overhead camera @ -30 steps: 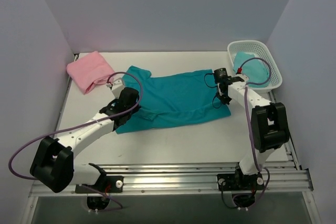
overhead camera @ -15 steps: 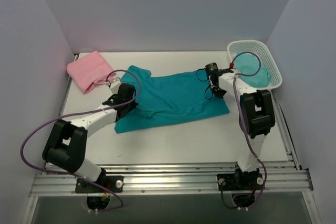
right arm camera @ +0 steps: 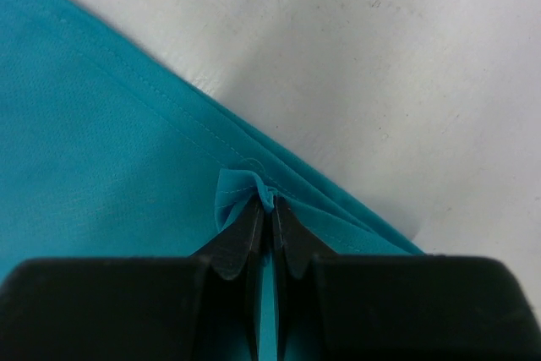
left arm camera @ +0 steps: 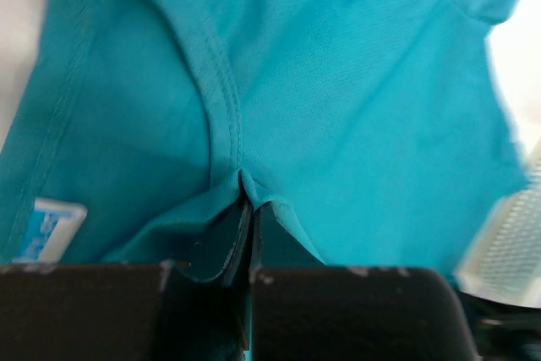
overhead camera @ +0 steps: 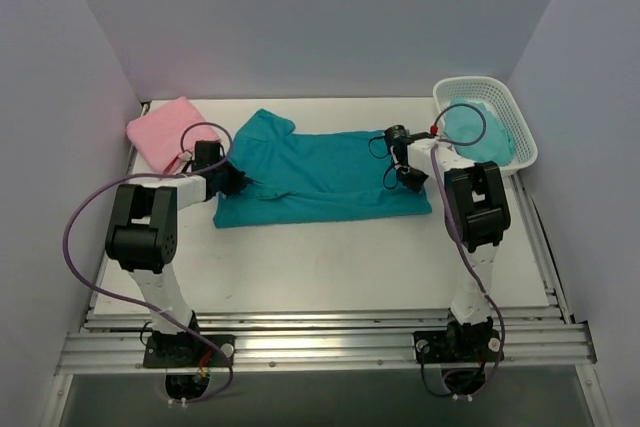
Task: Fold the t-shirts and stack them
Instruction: Fold the flattened tshirt in 1/3 of the way
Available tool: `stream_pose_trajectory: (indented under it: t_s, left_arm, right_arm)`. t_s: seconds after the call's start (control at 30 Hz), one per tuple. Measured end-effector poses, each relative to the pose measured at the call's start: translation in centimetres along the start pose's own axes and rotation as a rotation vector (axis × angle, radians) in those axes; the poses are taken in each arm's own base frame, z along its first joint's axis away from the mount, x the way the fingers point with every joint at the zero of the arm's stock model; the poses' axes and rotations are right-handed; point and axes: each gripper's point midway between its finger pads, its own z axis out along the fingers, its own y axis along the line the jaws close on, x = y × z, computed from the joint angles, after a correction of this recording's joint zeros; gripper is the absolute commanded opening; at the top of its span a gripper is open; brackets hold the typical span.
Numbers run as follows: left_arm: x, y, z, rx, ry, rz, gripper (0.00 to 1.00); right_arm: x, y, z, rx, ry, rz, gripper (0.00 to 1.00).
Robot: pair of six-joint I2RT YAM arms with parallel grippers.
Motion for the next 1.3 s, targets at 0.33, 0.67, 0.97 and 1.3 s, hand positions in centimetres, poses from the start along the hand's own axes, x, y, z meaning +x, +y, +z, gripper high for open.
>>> stream_pose_trajectory:
  t_s: [0.33,0.67,0.97,1.3]
  left_arm:
    - [-6.2,-9.8,0.7,0.342,0.124,-0.246,0.51]
    - [-10.5,-15.4,5.8,0.531,0.253,-0.501,0.94]
    - [-18.8,-23.3,3.1,0.721,0.175,-0.455,0.94]
    - [-22.1,-20.0,-1.0,0.624,0.01,-0.385,0.94]
  right_arm:
    - [0.0,0.1,0.0,-0.006,-0.003,-0.001,0.14]
    - [-0.1,0.5,-0.3,-0.06,-0.036,-0.027,0.79]
    - [0.4,1.0,-1.8,-0.112,-0.059,-0.054,0.87]
    - [-0.5,-0.2,-2.4,-0.068,-0.098,-0.046,0.86]
